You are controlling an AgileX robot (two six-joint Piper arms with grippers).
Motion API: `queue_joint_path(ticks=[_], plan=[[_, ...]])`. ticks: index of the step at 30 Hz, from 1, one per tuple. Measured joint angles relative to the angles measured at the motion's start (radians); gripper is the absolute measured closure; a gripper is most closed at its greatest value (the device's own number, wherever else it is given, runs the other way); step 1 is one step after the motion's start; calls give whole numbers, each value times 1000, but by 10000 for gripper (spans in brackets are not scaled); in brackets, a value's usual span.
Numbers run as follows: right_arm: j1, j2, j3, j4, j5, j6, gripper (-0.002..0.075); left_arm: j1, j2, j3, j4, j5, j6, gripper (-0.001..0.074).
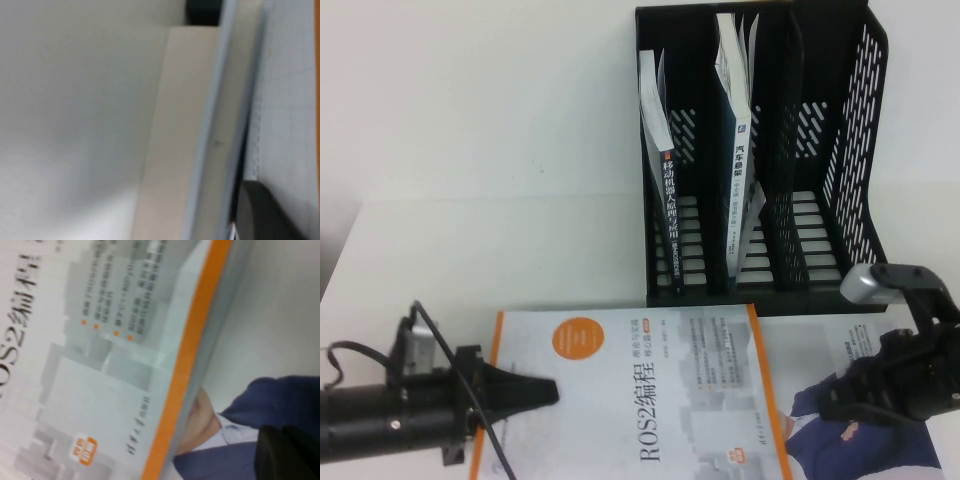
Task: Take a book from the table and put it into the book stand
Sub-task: Push book with right arm, then pick up the book with your left arm, then place the book on the book shelf
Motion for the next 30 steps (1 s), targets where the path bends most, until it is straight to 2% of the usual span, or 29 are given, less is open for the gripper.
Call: queue_joint_path(ticks=[9,16,22,30], plan=[[0,-111,0,-70,4,44,729,16,-295,3,56,-50,-125,633],[0,-223,0,-205,48,195,729,18,-594,-37,175,-69,-297,633],[0,-326,0,-367,59,327,729,19,-800,-203,321,-22,-504,633],[0,-425,0,-507,68,460,729,19,-877,-498,316,55,-661,633]])
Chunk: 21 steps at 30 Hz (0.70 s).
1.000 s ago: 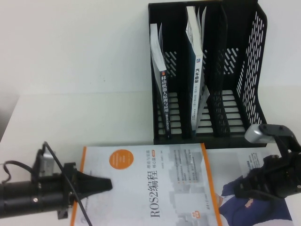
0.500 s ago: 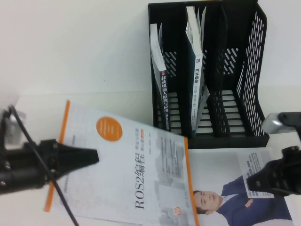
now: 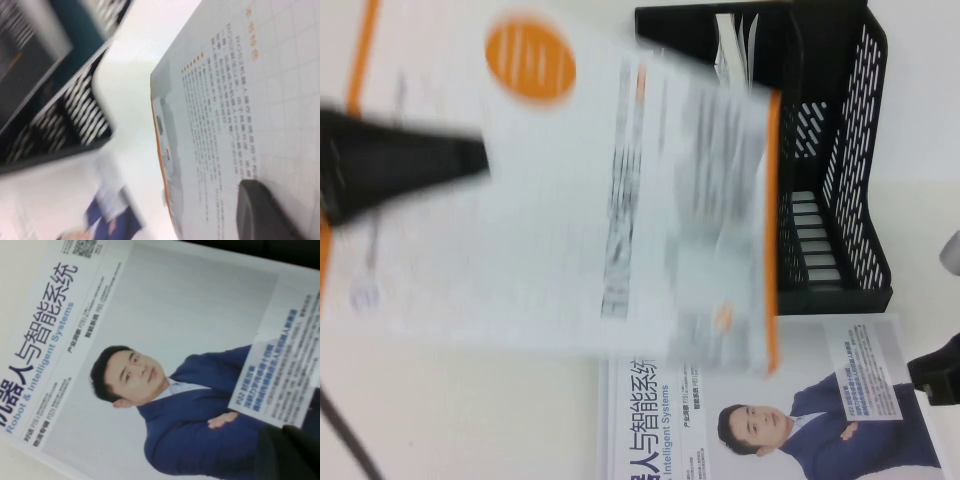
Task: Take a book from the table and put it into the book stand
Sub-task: Place the book on the book shelf
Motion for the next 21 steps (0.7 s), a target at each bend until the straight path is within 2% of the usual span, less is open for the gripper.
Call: queue_joint_path(ticks=[2,5,11,16,21], plan=[[0,-13,0,-18,0,10,729,-10,17,-79,-14,-13,-27,633],[0,-22,0,-42,0,14,729,-70,66,-196,-23,-62,-61,633],[0,-29,0,-120,0,126,729,-299,238,-436,43,-211,-137,633],[0,-86,2,-390,25,355,729,-498,415,-605,199,-295,-237,633],[0,-189,2,-733,147,619,729,-591,600,-748,332,-357,-345,633]])
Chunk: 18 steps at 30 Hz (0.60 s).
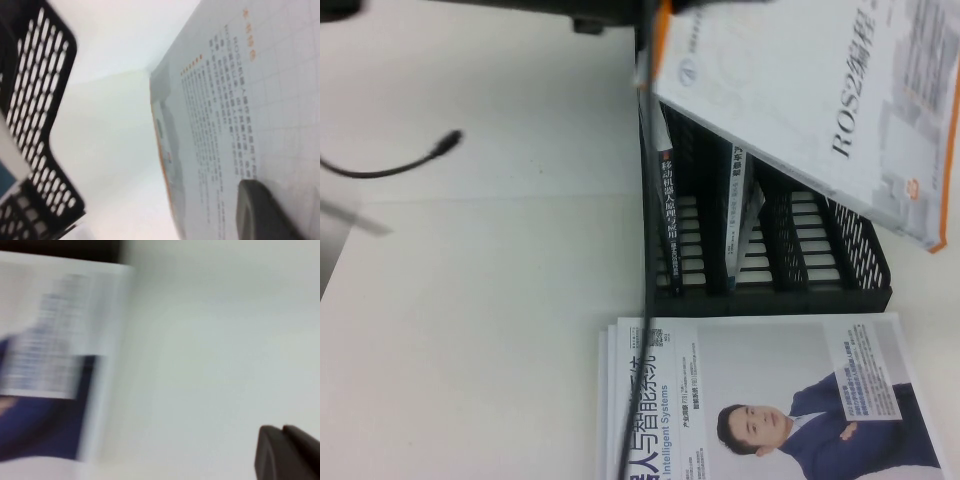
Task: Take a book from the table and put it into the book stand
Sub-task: Place the book on the book shelf
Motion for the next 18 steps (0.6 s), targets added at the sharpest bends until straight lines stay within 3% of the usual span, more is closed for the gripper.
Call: queue_joint_path(ticks=[5,18], plan=[[-2,-125,1,-158,138,111,729,-20,166,-102,78,-39,-104,633],[-2,-397,1,-181,253,142,729,-21,320,-190,226,-132,-231,633]])
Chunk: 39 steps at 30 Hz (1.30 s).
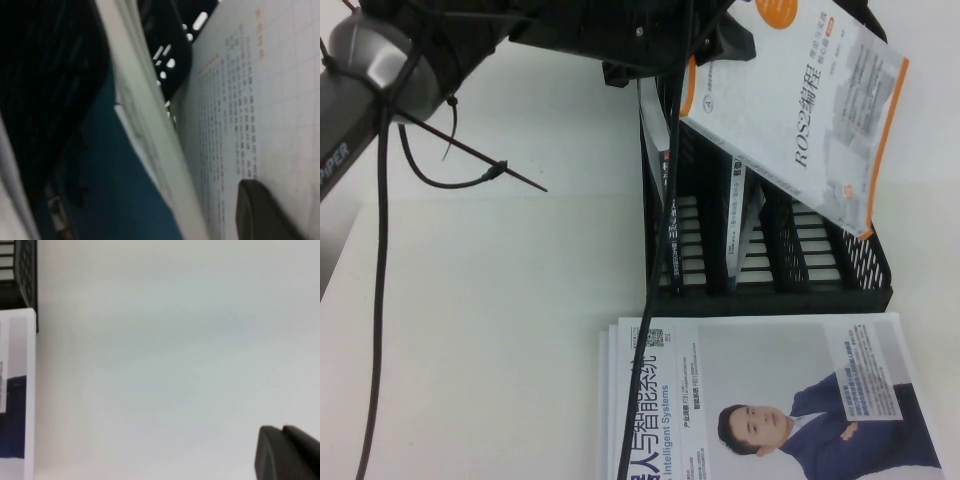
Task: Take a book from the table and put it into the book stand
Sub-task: Place the book on the book shelf
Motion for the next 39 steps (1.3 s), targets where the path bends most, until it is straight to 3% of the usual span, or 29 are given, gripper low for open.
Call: queue_joint_path(ticks=[8,13,21,26,33,39], plan=[[0,-7,0,-2,4,5,729,-7,-22,-9,147,54,-107,633],[0,-7,0,-2,4,10,729,-7,-37,-13,171,136,-124,633],[0,-7,0,18,4,12,729,-16,-37,-14,189,129,-171,633],[0,-7,0,39,4,12,729,-90,-37,-14,315,37,-240,633],[0,-7,0,42,4,12,729,-179,-18,-16,626,-55,-470,633],[0,-7,0,45,-22,12,729,-204,28,-15,695,-87,-539,633]])
